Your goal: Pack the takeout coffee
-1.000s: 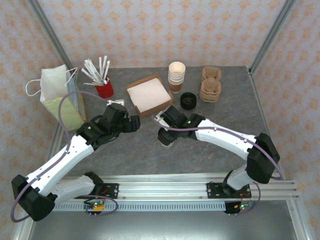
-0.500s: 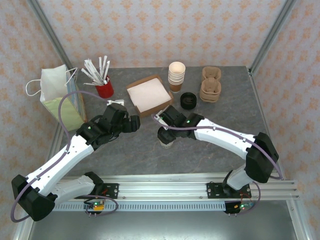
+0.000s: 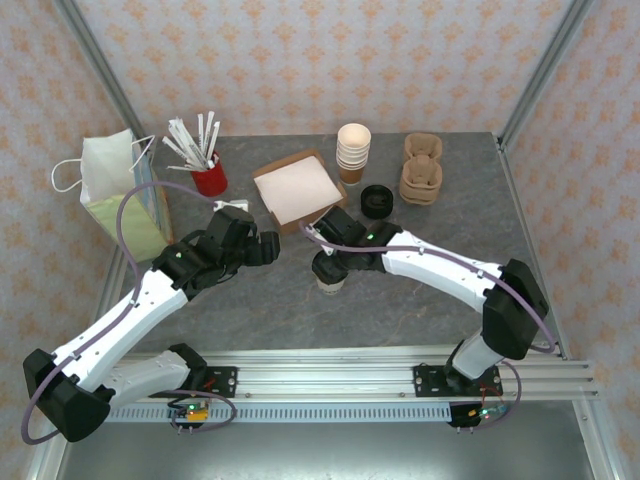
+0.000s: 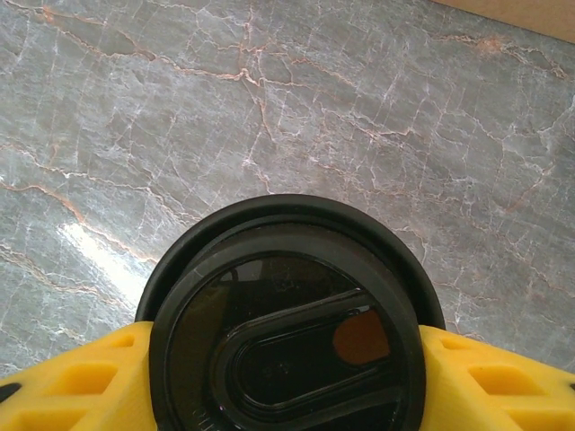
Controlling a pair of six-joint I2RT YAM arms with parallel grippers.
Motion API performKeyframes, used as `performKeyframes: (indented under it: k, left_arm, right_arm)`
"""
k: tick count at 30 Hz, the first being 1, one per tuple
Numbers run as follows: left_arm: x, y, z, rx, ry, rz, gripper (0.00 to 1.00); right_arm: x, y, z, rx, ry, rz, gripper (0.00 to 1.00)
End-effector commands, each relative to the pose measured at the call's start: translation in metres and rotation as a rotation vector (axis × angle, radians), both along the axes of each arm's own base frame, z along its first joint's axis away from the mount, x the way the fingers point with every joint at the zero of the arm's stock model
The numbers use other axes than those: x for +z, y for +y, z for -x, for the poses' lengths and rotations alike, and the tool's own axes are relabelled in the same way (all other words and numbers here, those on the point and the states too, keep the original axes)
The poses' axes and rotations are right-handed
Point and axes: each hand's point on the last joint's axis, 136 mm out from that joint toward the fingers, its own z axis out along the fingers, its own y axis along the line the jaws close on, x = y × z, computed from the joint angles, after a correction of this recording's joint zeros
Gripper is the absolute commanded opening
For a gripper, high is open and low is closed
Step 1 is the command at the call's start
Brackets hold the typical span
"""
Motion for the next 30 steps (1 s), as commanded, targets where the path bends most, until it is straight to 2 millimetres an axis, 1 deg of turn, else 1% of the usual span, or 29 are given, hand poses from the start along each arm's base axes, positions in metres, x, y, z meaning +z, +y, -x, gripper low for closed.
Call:
performKeyframes:
  k: [1, 3, 6, 10, 12, 17, 20, 24, 26, 30]
  left_arm:
    - [-0.003, 0.003, 0.0, 0.017, 0.012, 0.005, 0.86]
    - [-0.007, 0.002, 0.0, 0.019, 0.019, 0.005, 0.86]
    - [-0.008, 0.001, 0.001, 0.015, 0.024, 0.006, 0.86]
    - [-0.006, 0.002, 0.002, 0.018, 0.017, 0.012, 0.86]
    - [-0.006, 0.002, 0.002, 0.016, 0.014, 0.014, 0.86]
    - [-0.009, 0.002, 0.004, 0.012, 0.018, 0.017, 0.86]
    - [-0.009, 0.003, 0.004, 0.014, 0.018, 0.013, 0.86]
    - [-0.012, 0.007, 0.006, 0.023, 0.017, 0.002, 0.86]
    - [-0.014, 0.006, 0.006, 0.023, 0.02, 0.002, 0.86]
    - [-0.011, 0.005, 0.006, 0.016, 0.02, 0.007, 0.85]
  right_arm:
    - [-0.077, -0.056, 0.053, -0.026, 0.297, 0.25, 0.6]
    - [-0.078, -0.055, 0.055, -0.028, 0.319, 0.225, 0.6]
    - [-0.076, -0.058, 0.053, -0.03, 0.324, 0.252, 0.59]
    - [-0.061, -0.057, 0.046, -0.038, 0.288, 0.249, 0.59]
    - [-0.057, -0.056, 0.045, -0.038, 0.274, 0.247, 0.59]
    - [-0.067, -0.058, 0.049, -0.032, 0.283, 0.304, 0.59]
    - [-0.072, -0.064, 0.049, -0.04, 0.286, 0.376, 0.59]
    - [-0.076, -0.067, 0.051, -0.051, 0.298, 0.388, 0.59]
    - [-0.072, -0.066, 0.05, -0.055, 0.29, 0.383, 0.59]
    - [-0.046, -0.059, 0.042, -0.069, 0.241, 0.317, 0.59]
